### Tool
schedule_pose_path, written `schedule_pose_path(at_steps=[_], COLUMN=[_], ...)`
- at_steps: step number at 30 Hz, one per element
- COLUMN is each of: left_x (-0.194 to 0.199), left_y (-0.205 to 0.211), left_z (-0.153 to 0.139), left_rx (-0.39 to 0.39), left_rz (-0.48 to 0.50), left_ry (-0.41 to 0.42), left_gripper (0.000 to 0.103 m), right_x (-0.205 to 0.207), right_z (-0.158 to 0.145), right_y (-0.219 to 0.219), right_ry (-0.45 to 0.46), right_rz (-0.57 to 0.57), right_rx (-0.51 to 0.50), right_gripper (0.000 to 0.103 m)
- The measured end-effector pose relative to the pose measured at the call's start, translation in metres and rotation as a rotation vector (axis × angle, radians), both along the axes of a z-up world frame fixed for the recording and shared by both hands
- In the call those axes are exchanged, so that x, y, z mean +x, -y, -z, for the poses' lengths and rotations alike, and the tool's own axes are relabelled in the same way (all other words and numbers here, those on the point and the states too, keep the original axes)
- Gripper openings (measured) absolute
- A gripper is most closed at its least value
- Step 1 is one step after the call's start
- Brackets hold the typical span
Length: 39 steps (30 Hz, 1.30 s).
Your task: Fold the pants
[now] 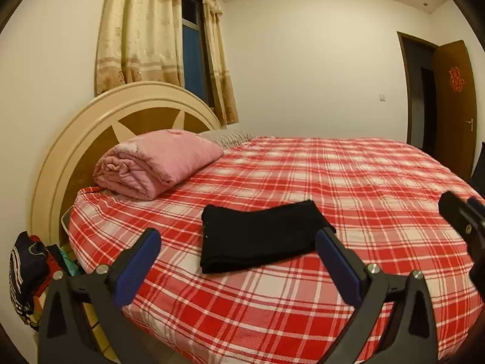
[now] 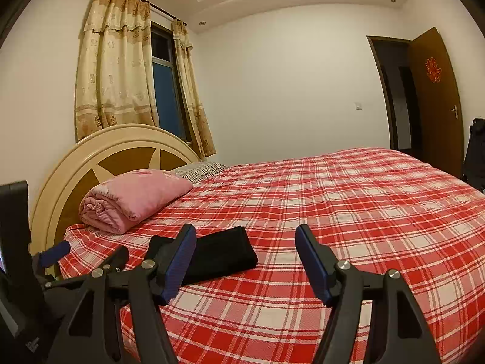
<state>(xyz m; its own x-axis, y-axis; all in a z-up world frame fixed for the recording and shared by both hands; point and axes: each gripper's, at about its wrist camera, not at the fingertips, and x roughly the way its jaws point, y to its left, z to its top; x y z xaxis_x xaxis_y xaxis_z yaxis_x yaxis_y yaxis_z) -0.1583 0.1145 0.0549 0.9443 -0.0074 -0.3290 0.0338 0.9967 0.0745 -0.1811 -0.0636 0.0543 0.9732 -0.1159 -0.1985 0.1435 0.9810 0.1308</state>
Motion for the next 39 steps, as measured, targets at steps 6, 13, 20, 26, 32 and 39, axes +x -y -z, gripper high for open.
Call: schedule_pose_path(at_steps=[6,13,20,26,32,39], left_x=[0.0009,0.0017,0.0017,0.0019,0.0014,0.0015], left_y=[0.0028,0.0073,0.0067,0.0067,0.0064,0.0053], left_z=[-0.0011,0.0011,0.0005,0.0002,-0.0002,-0.0003], left_rx=[0.013,0.044,0.042,0.04,0.04,0.039], left_rz=[0.005,-0.007,-0.011,-0.013,-0.013,-0.015], left_ry=[-0.018,-0.023,-0.024,-0.022,-0.023,-0.026], left_gripper=[0.103,0.103,0.103,0.103,0.103,0.103], right_x=[-0.0029,-0.0015,-0.0009,0.0003,0.0003,0.0003], right_z=[-0.0026,-0.0012,-0.0014,-0.0006,-0.0002,0.0001], right_y=[-0.0026,-0.0027,-0.0036,-0.0034,-0.0031,-0.003], right_ry=[0.012,0.001,0.002,-0.006,-0.002,-0.007], right_rz=[-0.001,0.004,0.004,0.001,0.002,0.001], right_rx=[-0.012,-0.003,-0.007,-0.006,-0.006,-0.007], right_gripper=[0.069,0.069,0.069,0.069,0.069,0.069])
